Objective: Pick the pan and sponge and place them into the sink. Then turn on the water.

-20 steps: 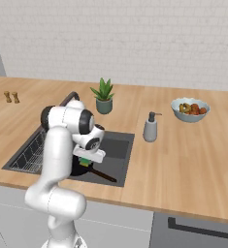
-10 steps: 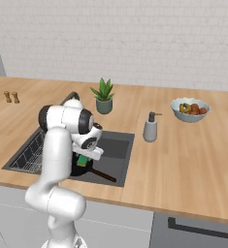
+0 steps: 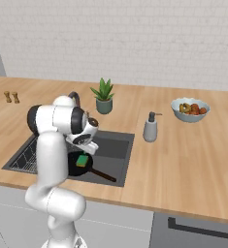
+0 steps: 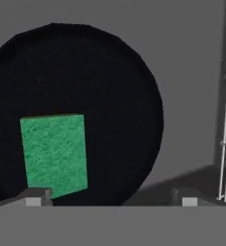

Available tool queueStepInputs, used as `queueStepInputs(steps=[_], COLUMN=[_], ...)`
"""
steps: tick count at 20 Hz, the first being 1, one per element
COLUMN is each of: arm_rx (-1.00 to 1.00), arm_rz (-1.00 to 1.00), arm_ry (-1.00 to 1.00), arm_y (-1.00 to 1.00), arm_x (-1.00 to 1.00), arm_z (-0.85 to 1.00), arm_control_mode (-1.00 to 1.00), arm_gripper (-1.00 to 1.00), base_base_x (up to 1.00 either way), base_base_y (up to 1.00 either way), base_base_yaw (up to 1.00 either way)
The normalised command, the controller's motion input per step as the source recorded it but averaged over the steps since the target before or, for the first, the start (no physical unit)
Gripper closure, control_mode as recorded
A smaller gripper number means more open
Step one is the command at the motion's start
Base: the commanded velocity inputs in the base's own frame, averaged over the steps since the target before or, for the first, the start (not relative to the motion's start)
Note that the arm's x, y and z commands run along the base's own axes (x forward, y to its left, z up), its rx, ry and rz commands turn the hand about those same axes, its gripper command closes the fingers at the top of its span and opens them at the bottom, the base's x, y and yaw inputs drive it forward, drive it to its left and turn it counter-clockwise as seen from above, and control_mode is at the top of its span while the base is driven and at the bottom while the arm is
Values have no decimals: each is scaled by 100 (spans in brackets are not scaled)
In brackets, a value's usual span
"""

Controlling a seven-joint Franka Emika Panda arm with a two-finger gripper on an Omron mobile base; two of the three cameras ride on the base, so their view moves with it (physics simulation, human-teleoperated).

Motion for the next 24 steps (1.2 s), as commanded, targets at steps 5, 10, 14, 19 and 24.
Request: queueStepInputs(steps=[5,10,14,19,24], arm_rx=[23,20,20,8,10], arm_rz=[6,10,14,15,11], arm_ry=[-28,-28,-35,-45,-49], arm_y=[-73,-76,-77,-51,-34], arm_x=[-61,-69,-96,-100,-100], arm_z=[16,0,11,32,32], arm_control_mode=[-100,-100,-100,-100,-100], arm_gripper=[-100,-100,-100,-100,-100], base_base_x=[0,0,0,0,0], base_base_y=[0,0,0,0,0], base_base_yaw=[0,0,0,0,0])
